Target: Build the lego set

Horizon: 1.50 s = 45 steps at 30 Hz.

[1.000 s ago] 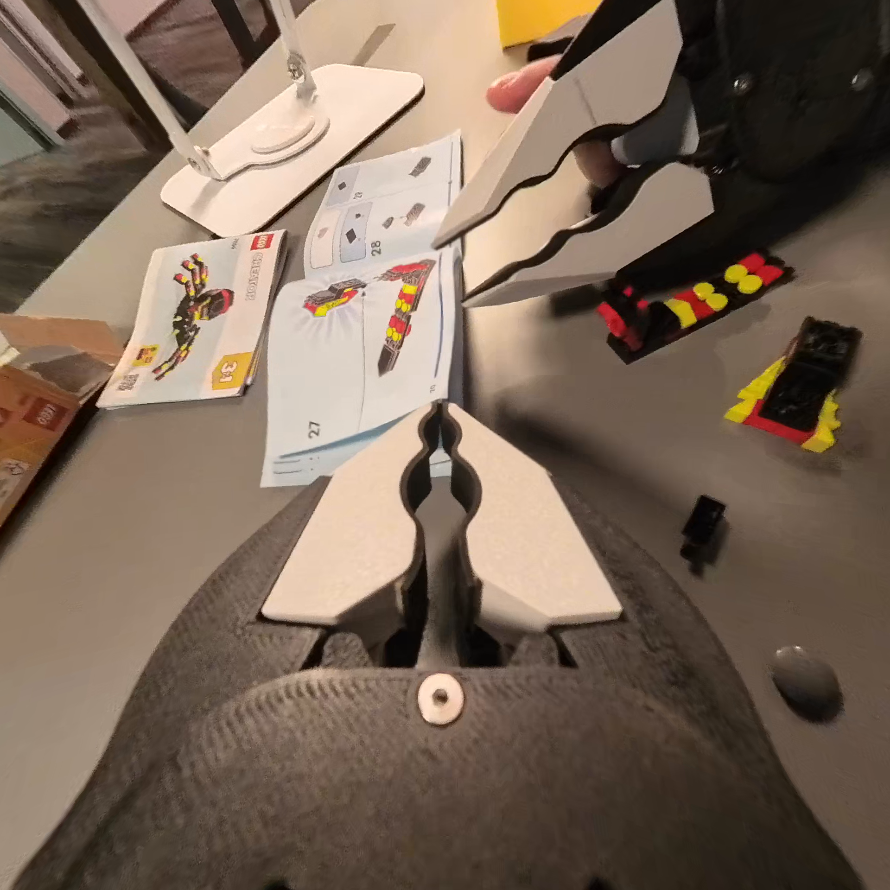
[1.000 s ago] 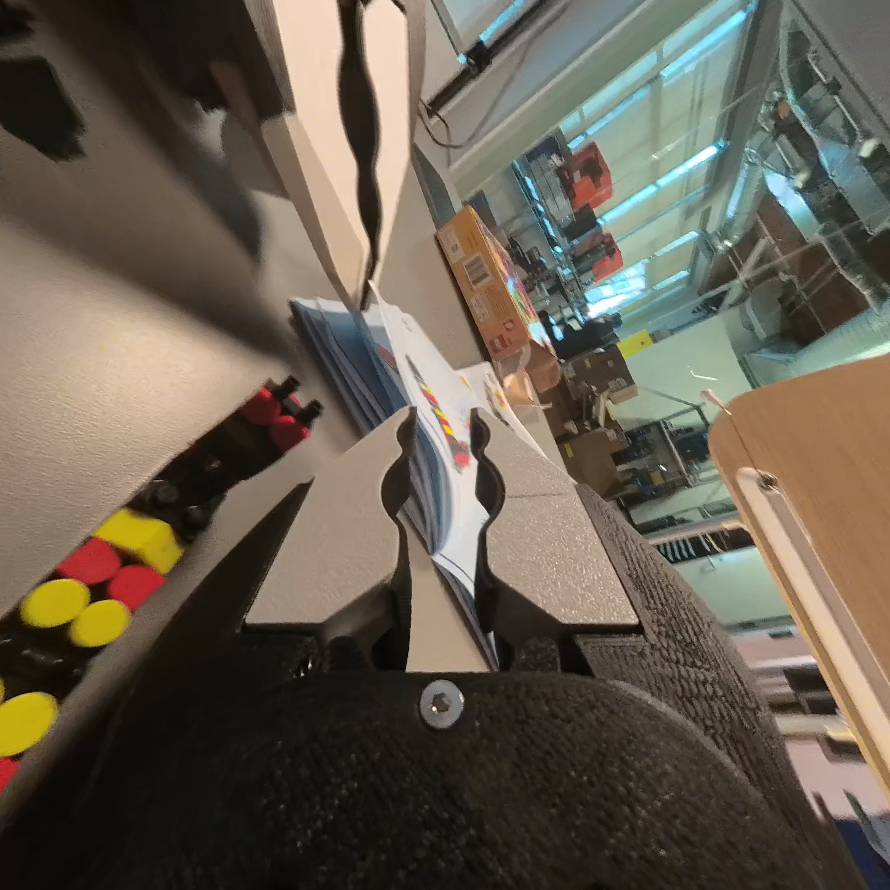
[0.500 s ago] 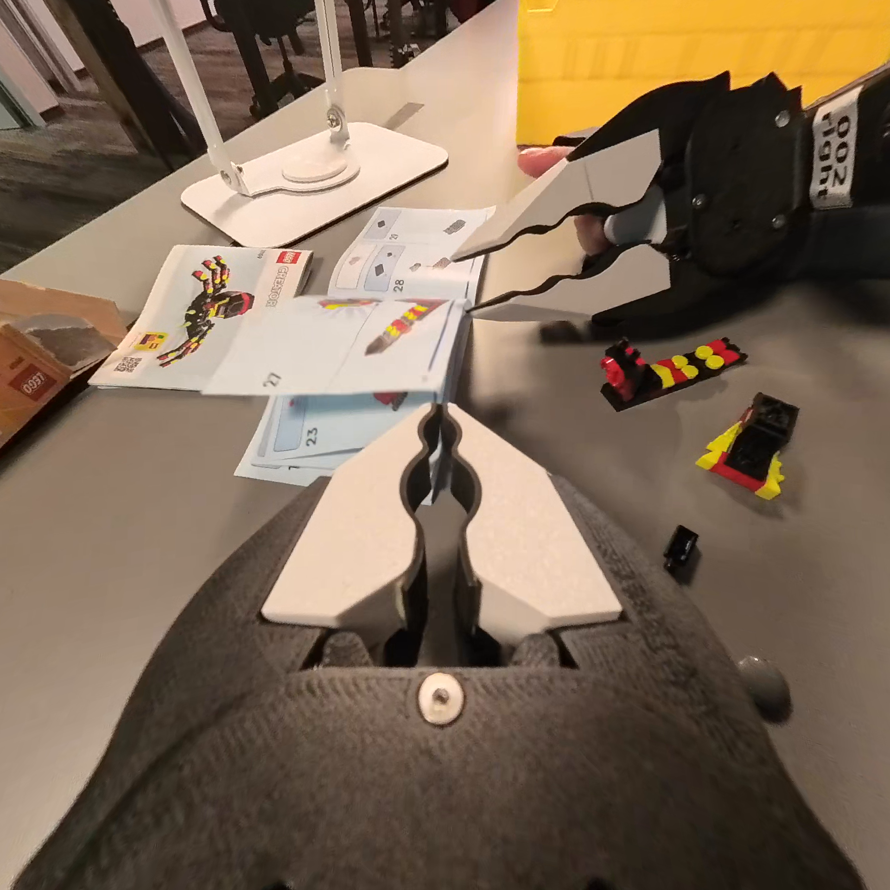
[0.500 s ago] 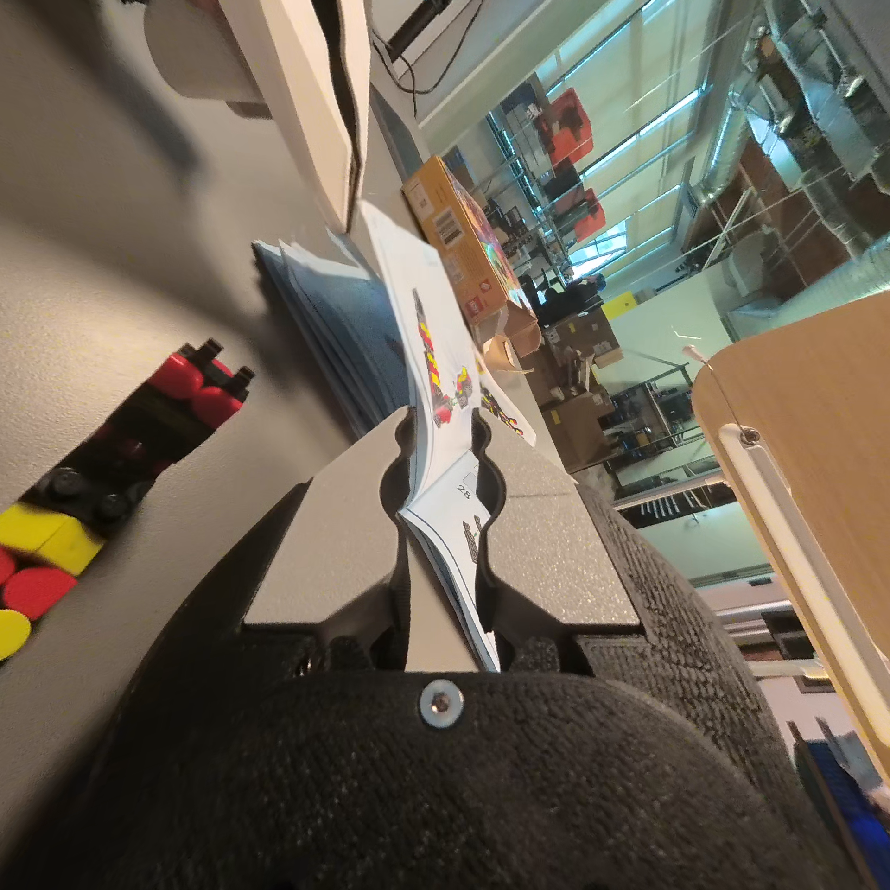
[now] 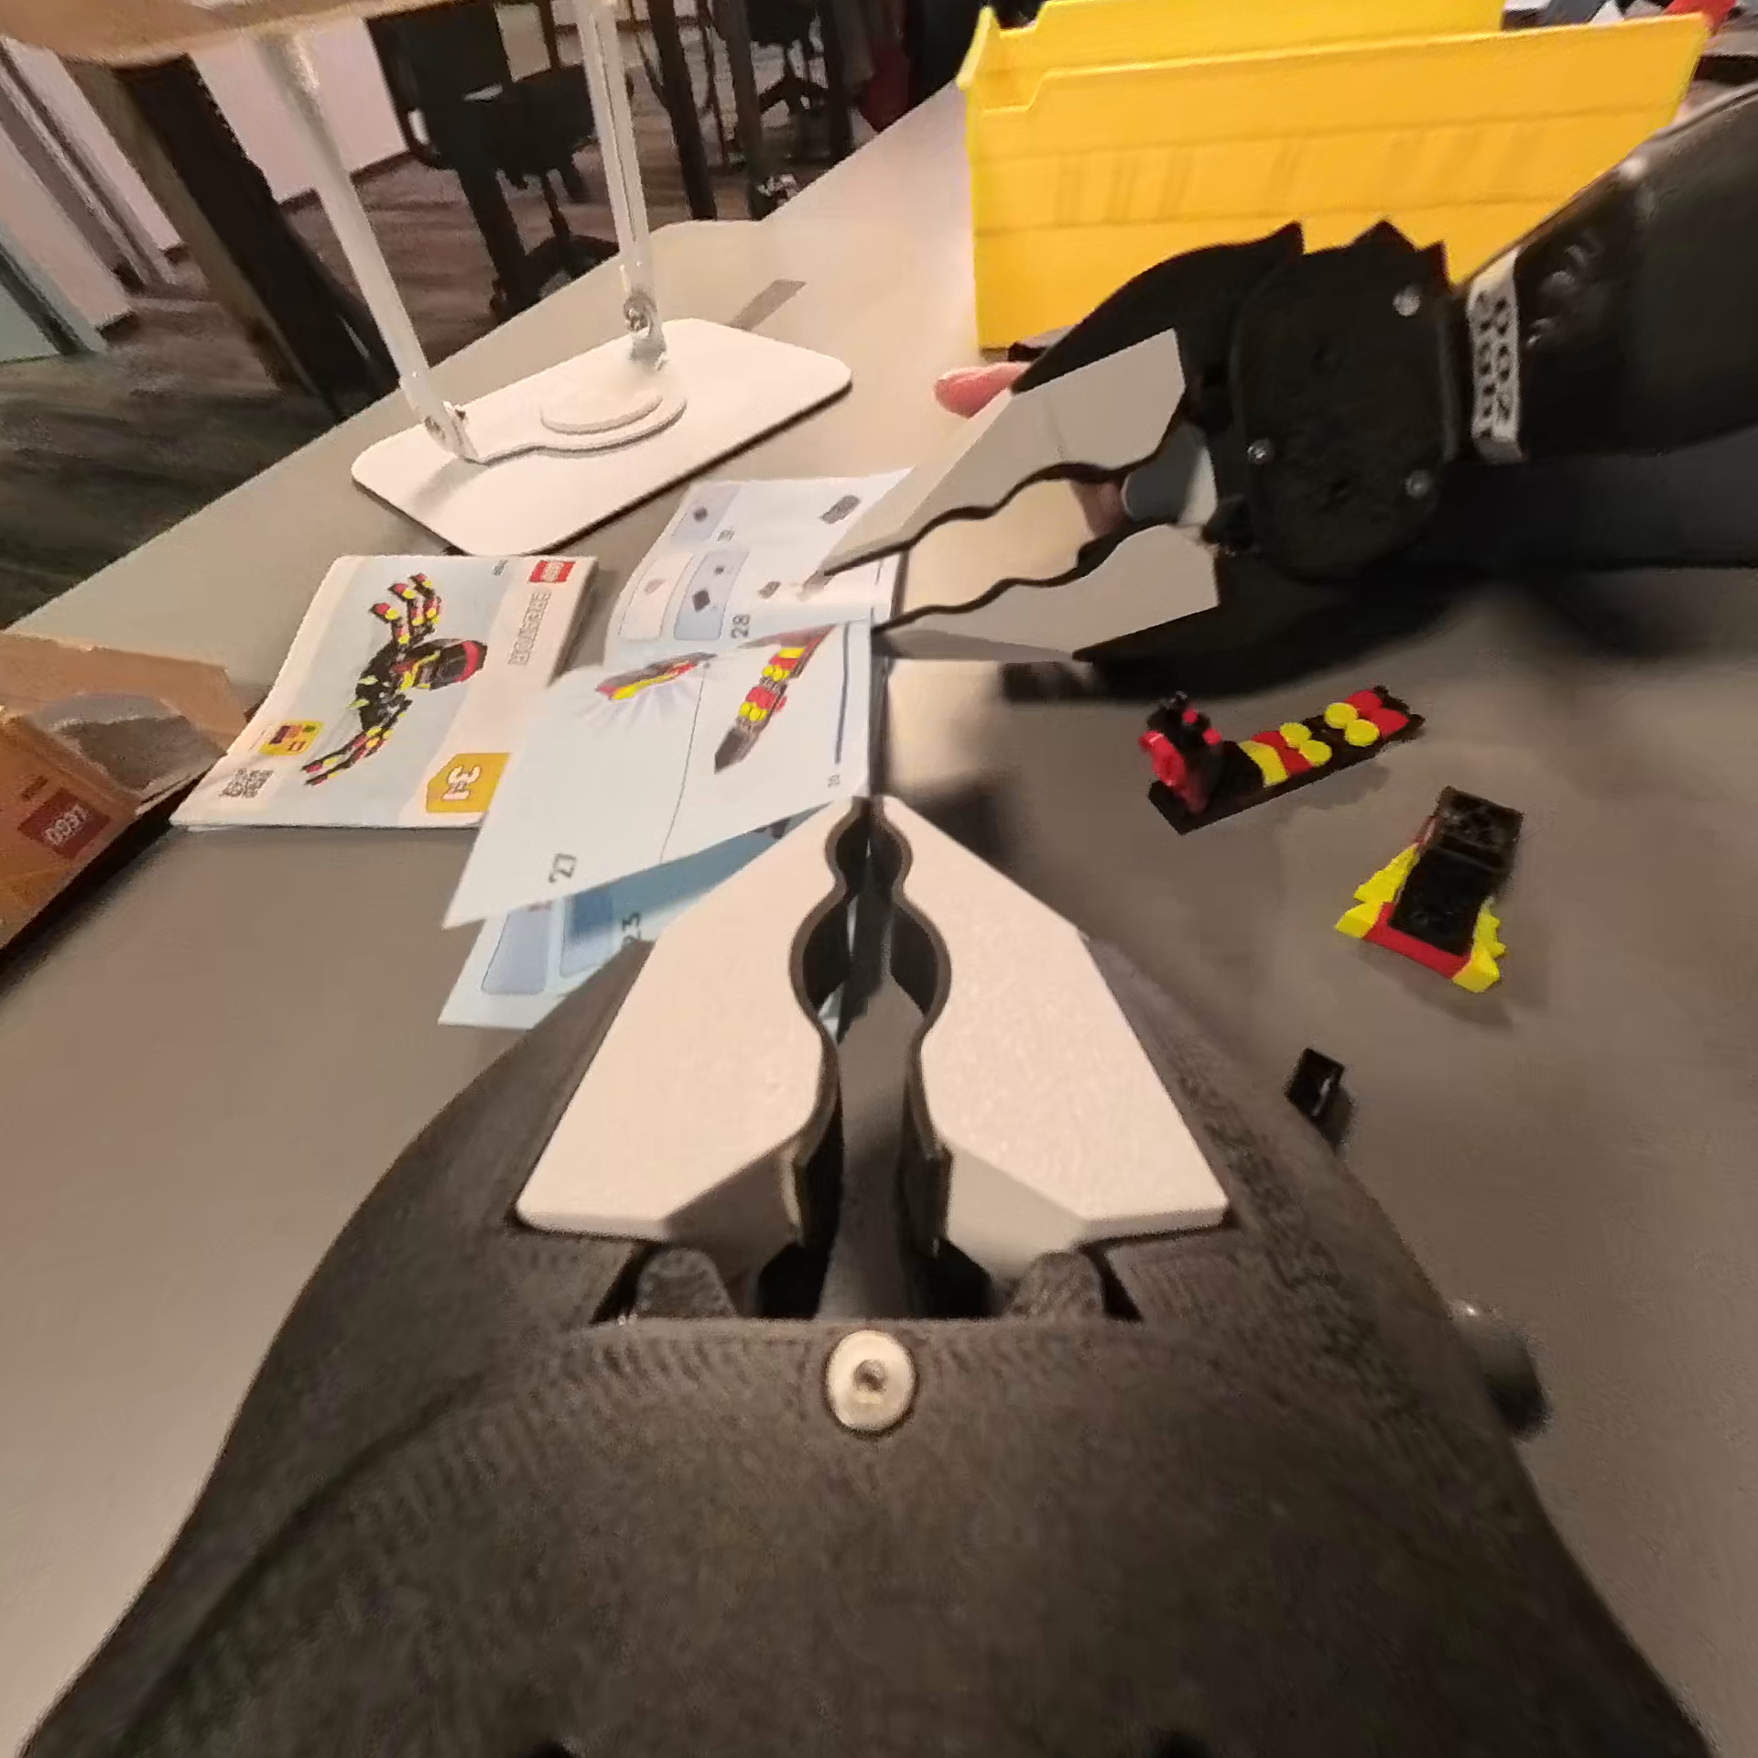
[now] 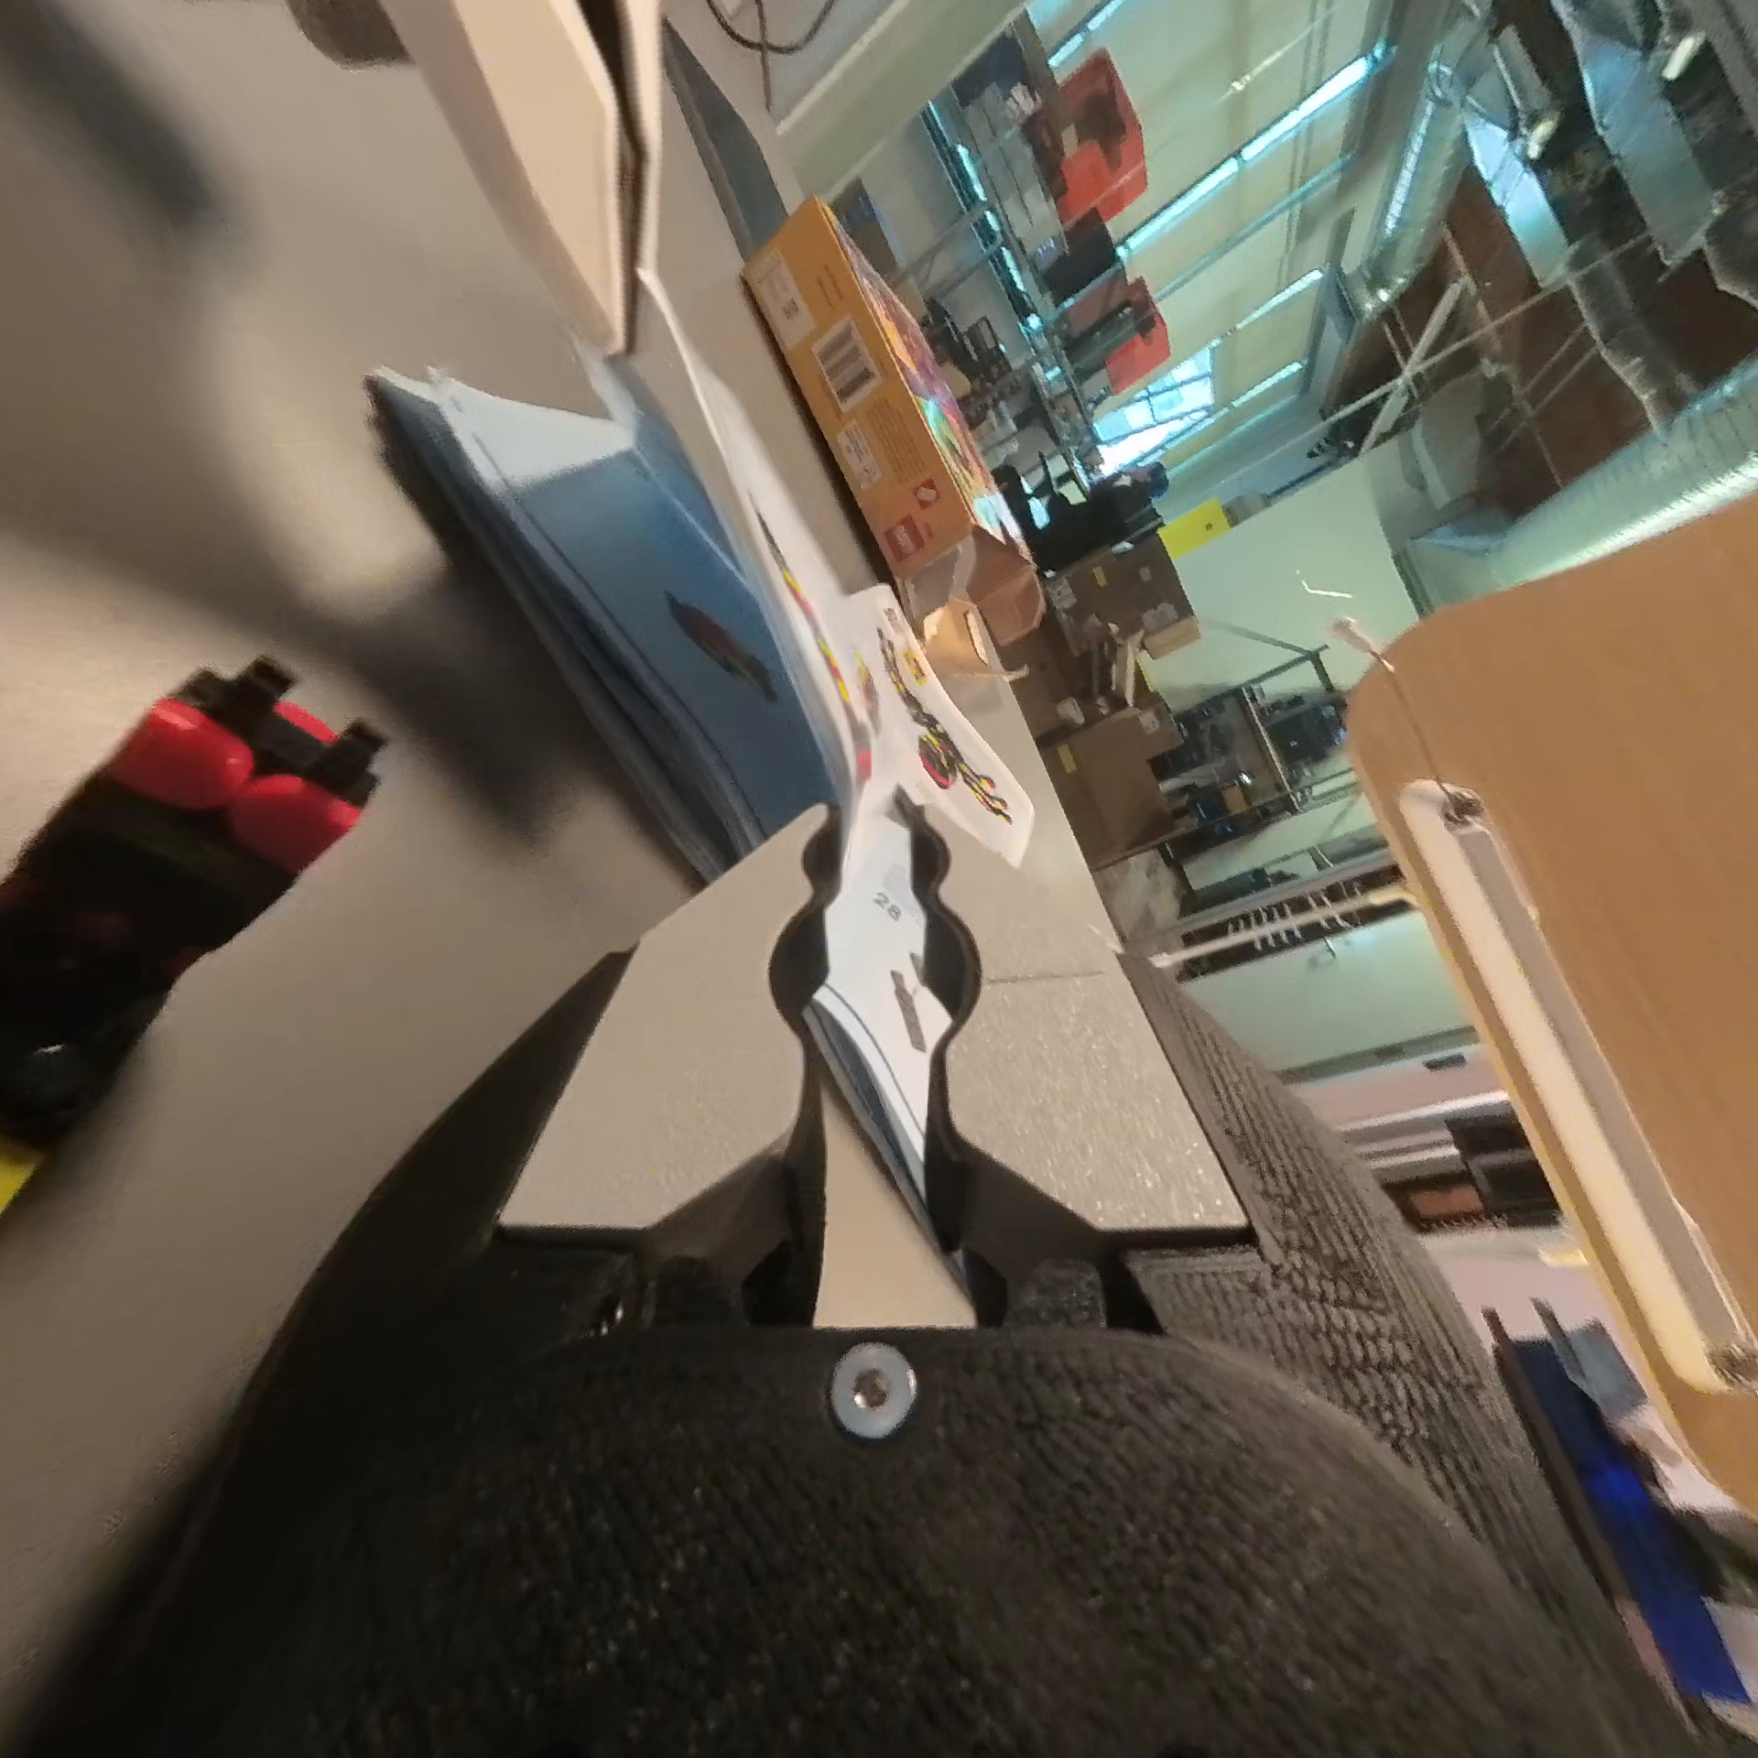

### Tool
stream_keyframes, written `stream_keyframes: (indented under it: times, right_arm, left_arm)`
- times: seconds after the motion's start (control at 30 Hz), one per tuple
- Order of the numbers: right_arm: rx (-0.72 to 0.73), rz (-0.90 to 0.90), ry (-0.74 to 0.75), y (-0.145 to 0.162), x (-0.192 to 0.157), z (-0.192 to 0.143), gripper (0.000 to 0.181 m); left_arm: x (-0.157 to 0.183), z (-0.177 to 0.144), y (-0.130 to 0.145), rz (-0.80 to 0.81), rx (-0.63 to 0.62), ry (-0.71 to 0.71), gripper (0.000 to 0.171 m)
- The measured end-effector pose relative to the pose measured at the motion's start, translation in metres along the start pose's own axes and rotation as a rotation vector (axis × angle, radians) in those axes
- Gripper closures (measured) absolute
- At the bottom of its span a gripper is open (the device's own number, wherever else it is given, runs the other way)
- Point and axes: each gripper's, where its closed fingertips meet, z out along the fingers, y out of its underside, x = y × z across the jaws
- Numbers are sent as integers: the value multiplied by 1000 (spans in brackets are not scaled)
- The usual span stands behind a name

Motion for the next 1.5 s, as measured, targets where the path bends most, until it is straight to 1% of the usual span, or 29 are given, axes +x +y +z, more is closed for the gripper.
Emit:
stream_keyframes:
  times: [0.07,0.13,0.17,0.23,0.33,0.4,0.43,0.5,0.57,0.63,0.77,0.87,0.93,1.0,1.13,1.5]
  right_arm:
    - [-24,32,55,4,10,1,179]
    - [-68,115,102,12,23,0,181]
    - [-93,170,119,18,30,0,181]
    - [-133,290,144,28,42,-2,181]
    - [-163,462,147,40,54,-3,181]
    - [-172,574,128,46,58,-3,181]
    - [-177,629,118,48,59,-3,181]
    - [-189,725,93,52,59,-2,181]
    - [-202,819,64,55,57,-3,181]
    - [-212,939,13,56,51,-4,181]
    - [-216,1243,-90,62,39,-7,181]
    - [-192,1395,-118,68,39,-11,181]
    - [-178,1454,-123,71,40,-12,181]
    - [-171,1485,-128,73,41,-12,181]
    - [-172,1488,-131,73,41,-12,181]
    - [-172,1495,-130,74,41,-12,181]
  left_arm:
    - [-4,-2,-6,13,39,-54,170]
    - [-11,-5,-8,22,61,-122,159]
    - [-14,-5,-8,22,59,-152,159]
    - [-17,-1,-2,25,12,-175,160]
    - [-13,10,12,65,-108,-164,162]
    - [-10,19,24,108,-204,-154,162]
    - [-11,23,26,135,-230,-162,164]
    - [-13,30,20,176,-208,-190,171]
    - [-15,34,13,166,-178,-200,171]
    - [-16,38,12,143,-177,-186,171]
    - [-14,41,16,144,-207,-168,171]
    - [-11,45,25,150,-270,-151,171]
    - [-10,47,32,147,-318,-133,171]
    - [-9,48,32,129,-315,-120,171]
    - [-9,48,33,92,-319,-97,171]
    - [-9,48,33,79,-320,-89,171]
